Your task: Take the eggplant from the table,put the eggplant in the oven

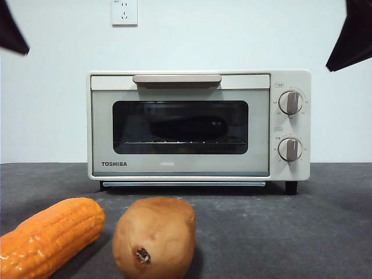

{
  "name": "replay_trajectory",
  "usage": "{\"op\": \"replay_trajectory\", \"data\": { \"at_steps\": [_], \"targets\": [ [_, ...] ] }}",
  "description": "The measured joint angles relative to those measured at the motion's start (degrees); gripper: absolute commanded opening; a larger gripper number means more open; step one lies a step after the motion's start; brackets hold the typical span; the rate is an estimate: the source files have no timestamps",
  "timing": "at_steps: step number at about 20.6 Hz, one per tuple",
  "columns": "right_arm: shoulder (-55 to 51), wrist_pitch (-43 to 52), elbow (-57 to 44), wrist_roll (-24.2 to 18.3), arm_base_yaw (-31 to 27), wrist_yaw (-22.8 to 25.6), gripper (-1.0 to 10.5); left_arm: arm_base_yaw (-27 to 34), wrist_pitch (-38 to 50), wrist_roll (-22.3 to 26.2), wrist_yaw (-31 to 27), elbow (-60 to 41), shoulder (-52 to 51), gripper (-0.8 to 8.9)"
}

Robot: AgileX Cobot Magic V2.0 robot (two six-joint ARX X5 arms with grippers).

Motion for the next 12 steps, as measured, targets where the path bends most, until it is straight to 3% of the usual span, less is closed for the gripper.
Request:
{"op": "replay_trajectory", "data": {
  "at_steps": [2,6,12],
  "targets": [
    [-3.9,5.0,-4.6,0.4,-1.2,1.8,0.0,0.0,2.0,-1.3,0.0,-4.2,-2.2,0.04],
    [-6.1,5.6,-6.3,1.3,-1.6,6.1,0.0,-0.1,0.6,-2.7,0.0,-4.9,-1.6,0.04],
    [-6.3,6.7,-6.3,1.4,-1.6,6.3,0.0,-0.1,0.7,-3.2,0.0,-4.9,-1.4,0.04]
  ]
}}
